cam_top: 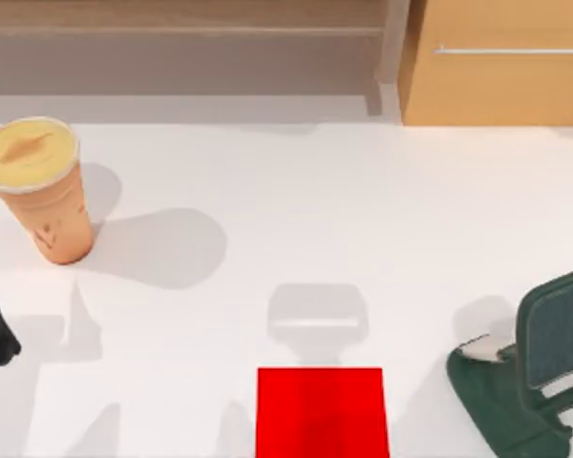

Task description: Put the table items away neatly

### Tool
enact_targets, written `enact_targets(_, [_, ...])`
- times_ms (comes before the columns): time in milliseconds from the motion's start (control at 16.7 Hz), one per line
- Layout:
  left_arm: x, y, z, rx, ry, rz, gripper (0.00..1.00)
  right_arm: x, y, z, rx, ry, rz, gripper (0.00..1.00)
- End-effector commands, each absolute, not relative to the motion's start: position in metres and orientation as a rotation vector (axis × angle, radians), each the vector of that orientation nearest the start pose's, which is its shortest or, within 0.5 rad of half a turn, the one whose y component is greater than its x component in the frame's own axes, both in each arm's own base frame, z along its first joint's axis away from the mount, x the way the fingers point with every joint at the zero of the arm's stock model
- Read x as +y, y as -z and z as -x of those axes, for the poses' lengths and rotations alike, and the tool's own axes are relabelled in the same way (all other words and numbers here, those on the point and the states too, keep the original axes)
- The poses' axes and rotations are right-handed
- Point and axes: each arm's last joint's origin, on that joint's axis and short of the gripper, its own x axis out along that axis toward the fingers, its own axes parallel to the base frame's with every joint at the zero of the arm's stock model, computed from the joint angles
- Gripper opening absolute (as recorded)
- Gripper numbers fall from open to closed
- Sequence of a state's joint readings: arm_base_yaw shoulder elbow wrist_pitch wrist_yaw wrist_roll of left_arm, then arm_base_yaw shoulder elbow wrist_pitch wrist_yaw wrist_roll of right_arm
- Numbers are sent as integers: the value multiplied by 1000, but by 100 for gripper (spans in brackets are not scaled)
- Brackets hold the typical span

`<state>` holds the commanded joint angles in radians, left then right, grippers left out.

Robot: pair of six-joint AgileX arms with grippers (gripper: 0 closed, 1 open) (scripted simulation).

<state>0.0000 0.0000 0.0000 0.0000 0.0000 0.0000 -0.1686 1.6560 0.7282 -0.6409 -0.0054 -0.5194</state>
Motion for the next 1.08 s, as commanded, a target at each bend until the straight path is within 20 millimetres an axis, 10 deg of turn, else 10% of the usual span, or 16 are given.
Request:
enact_targets(180, [-1, -160, -106, 0, 0, 0, 100, -40, -103, -240, 1549, -280, 273, 100])
enact_targets(960, [-1, -160, -106, 0, 0, 0, 100, -40, -103, -240, 1549, -280, 273, 2])
enact_targets(1080, [-1, -160, -106, 0, 0, 0, 100, -40, -103, -240, 1549, -280, 273, 0])
